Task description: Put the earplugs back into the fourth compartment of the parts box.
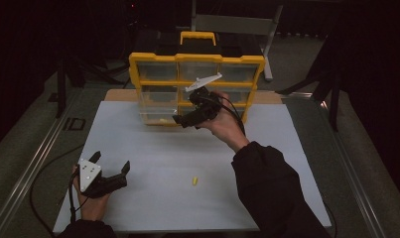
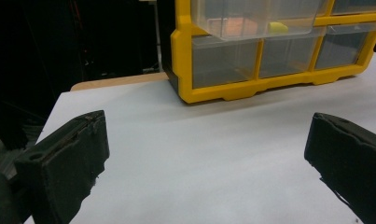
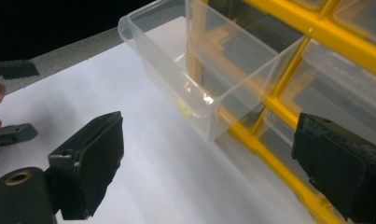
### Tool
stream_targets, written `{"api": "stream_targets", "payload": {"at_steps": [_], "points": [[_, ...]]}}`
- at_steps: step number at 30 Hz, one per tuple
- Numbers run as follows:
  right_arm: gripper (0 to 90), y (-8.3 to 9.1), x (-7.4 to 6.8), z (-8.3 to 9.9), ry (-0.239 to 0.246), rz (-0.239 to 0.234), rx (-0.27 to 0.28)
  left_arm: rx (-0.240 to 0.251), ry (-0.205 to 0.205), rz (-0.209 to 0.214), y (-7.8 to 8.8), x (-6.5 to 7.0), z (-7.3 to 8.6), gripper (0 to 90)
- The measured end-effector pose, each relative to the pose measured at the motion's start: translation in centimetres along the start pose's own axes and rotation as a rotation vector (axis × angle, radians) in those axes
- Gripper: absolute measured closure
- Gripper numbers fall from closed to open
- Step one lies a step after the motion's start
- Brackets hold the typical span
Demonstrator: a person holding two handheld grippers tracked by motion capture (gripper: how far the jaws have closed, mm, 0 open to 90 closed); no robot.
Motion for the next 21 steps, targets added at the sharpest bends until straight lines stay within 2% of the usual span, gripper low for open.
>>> {"api": "stream_targets", "payload": {"at_steps": [21], "points": [[8.6, 0.1, -0.8, 4.1, 0.048, -0.011, -0.045, -0.003, -0.003, 0.000, 0.0, 0.0, 0.0, 0.8]]}}
Point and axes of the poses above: each handheld gripper's, and its own axes: y roughly backward along the jaws, z roughly out of its underside, x roughly to its right, the point moved 5 cm from there along -y, roughly forward along the jaws, and after that the axes turned 11 degrees about z, right-handed, at the moved point
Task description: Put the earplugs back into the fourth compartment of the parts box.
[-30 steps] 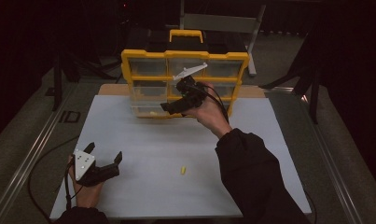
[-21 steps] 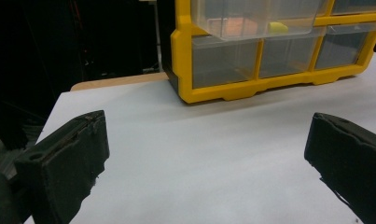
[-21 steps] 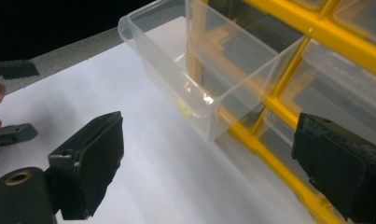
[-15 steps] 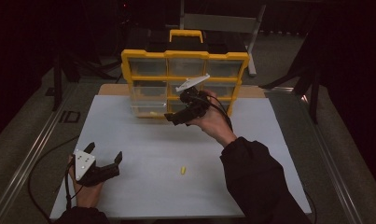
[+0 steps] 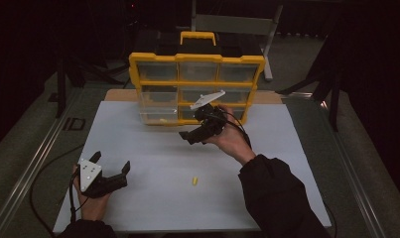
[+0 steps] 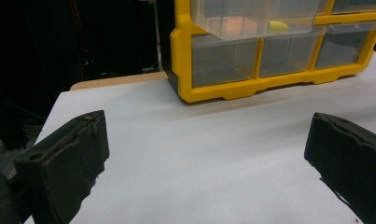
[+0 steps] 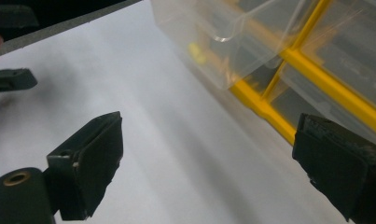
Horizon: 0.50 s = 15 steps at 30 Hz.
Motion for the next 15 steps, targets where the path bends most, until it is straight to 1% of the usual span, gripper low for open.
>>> {"api": "stream_targets", "payload": {"at_steps": [8, 11, 15], "points": [[8.6, 0.2, -0.6, 1.2, 0.003, -0.016, 0.004, 0.002, -0.001, 0.000, 0.0, 0.0, 0.0, 0.8], [8.6, -0.1, -0.9, 2.0, 0.013, -0.023, 0.000, 0.002, -0.001, -0.002, 0.0, 0.0, 0.0, 0.8], [8.6, -0.3, -1.1, 2.8, 0.013, -0.029, -0.007, 0.004, -0.001, -0.002, 0.0, 0.0, 0.0, 0.8]]}}
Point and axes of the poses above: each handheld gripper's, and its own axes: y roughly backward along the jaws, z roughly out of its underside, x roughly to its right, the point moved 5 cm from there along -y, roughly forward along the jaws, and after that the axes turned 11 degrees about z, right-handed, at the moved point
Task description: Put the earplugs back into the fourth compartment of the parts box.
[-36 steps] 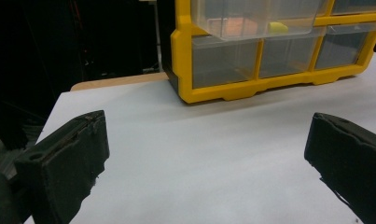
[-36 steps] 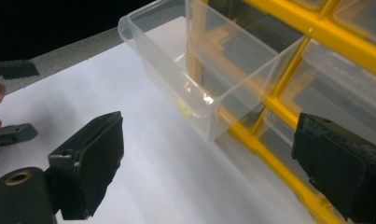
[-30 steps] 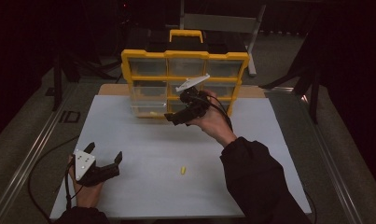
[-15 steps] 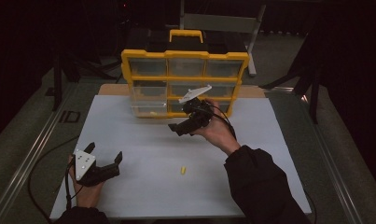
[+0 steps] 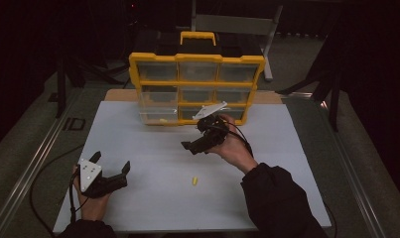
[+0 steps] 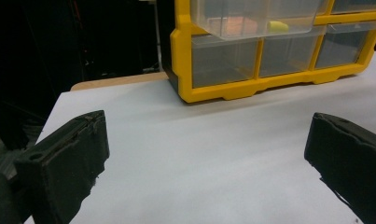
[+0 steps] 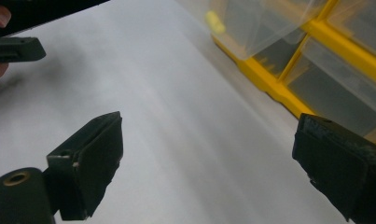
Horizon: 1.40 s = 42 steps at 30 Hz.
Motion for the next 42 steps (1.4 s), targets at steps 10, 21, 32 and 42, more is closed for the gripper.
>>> {"api": "stream_targets", "payload": {"at_steps": [10, 21, 32, 42], "points": [[8.6, -0.2, -1.0, 1.5, 0.010, -0.011, -0.019, -0.001, -0.001, 0.002, 0.0, 0.1, 0.0, 0.8], [8.6, -0.3, -1.8, 3.0, 0.022, -0.029, -0.033, -0.001, -0.003, 0.001, 0.0, 0.0, 0.0, 0.8], [8.6, -0.6, -2.1, 4.7, 0.022, -0.033, -0.062, 0.000, -0.005, 0.000, 0.0, 0.1, 0.0, 0.8], [8.7, -1.2, -2.6, 6.5, 0.038, -0.031, -0.101, -0.002, -0.017, -0.002, 0.0, 0.2, 0.0, 0.8]]}}
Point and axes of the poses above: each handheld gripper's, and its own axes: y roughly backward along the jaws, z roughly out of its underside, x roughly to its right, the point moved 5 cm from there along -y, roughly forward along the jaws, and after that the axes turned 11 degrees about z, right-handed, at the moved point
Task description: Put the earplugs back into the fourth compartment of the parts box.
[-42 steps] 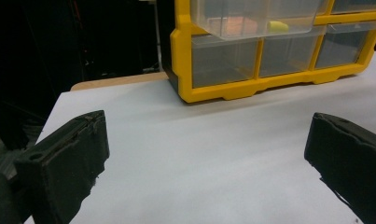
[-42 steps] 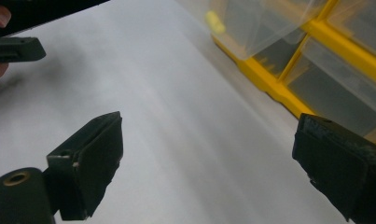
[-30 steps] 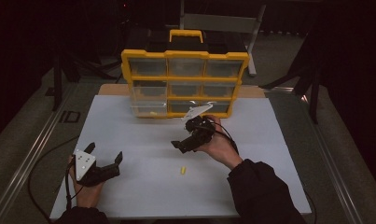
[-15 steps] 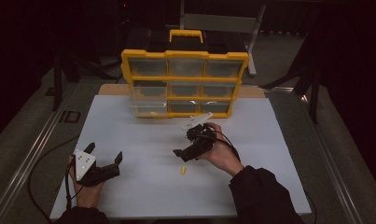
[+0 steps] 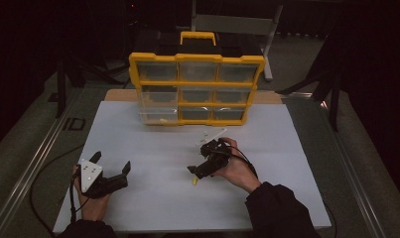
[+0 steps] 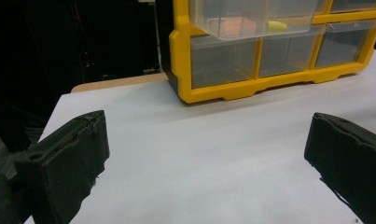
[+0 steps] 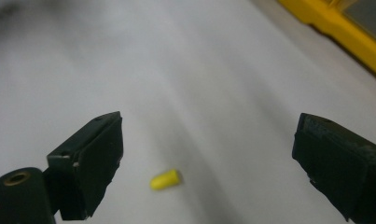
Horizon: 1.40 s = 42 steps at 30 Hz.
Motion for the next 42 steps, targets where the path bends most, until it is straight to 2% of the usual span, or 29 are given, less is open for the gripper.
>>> {"api": "stream_targets", "payload": {"at_steps": [14, 22, 32, 35, 38, 42], "points": [[8.7, -1.2, -0.5, 2.0, 0.034, -0.006, -0.074, -0.003, -0.003, 0.001, 0.0, 0.0, 0.0, 0.8], [9.1, -1.5, -0.8, 2.4, 0.049, -0.004, -0.088, -0.002, -0.003, 0.002, 0.0, 0.0, 0.0, 0.8], [13.8, -2.3, -0.8, 3.4, 0.042, -0.006, -0.131, 0.001, -0.002, 0.002, 0.0, 0.0, 0.0, 0.8], [18.1, -2.4, -0.9, 3.5, 0.047, -0.009, -0.136, 0.001, -0.002, 0.002, 0.0, 0.0, 0.0, 0.8], [26.4, -2.6, -1.1, 3.5, 0.064, -0.019, -0.148, -0.001, -0.003, 0.002, 0.0, 0.1, 0.0, 0.8], [41.9, -3.1, -1.5, 3.5, 0.084, -0.037, -0.158, 0.001, -0.002, 0.002, 0.0, 0.0, 0.0, 0.8]]}}
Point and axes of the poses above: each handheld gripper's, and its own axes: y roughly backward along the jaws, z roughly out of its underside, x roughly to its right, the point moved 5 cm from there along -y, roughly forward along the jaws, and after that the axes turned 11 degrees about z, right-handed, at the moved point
